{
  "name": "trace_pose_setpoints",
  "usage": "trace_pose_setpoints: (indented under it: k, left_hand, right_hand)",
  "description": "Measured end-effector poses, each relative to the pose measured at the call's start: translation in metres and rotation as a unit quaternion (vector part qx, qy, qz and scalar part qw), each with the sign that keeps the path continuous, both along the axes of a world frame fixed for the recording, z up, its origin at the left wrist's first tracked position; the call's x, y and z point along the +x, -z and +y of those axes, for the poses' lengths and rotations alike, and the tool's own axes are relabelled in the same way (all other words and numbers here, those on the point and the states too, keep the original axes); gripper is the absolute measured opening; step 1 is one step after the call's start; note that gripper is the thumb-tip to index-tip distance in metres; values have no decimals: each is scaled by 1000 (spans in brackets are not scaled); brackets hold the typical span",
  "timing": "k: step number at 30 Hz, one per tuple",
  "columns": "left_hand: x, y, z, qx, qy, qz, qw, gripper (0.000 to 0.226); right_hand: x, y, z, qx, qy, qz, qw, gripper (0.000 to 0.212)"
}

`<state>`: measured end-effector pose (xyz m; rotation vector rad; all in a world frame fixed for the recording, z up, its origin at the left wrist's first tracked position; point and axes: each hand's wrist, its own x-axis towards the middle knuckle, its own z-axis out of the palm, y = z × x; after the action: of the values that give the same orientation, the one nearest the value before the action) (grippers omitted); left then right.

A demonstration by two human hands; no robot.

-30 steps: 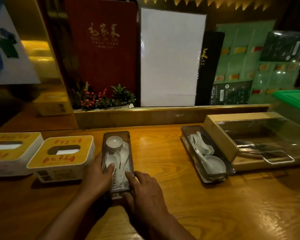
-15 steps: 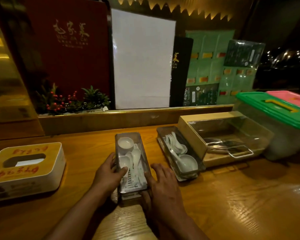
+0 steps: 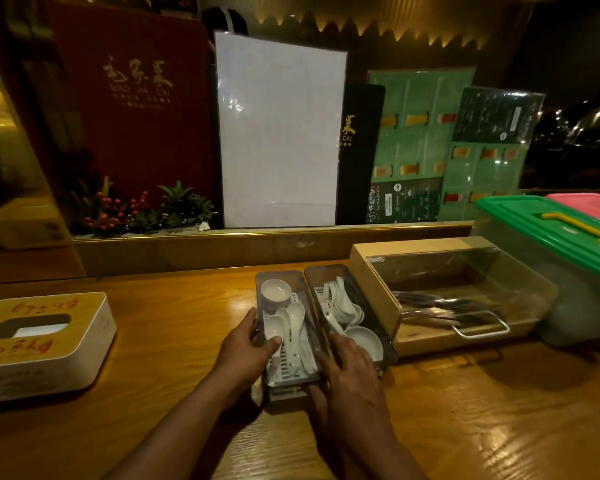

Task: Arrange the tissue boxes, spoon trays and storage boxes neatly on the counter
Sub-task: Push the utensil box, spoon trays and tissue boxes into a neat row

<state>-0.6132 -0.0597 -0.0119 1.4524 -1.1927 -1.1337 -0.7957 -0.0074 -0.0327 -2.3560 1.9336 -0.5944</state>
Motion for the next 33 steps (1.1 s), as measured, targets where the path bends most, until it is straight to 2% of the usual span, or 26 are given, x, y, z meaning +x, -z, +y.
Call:
trace_pose_setpoints:
  k: [9,33]
  left_hand:
    - [-11,0,-6,-2,-10,2,1000,70]
    - [-14,2,-10,15,-18,13,1000,71]
  right_hand:
    - [-5,8,-6,-13,27,10,999,63]
    - [-4,3,-8,2,14,-49,999,64]
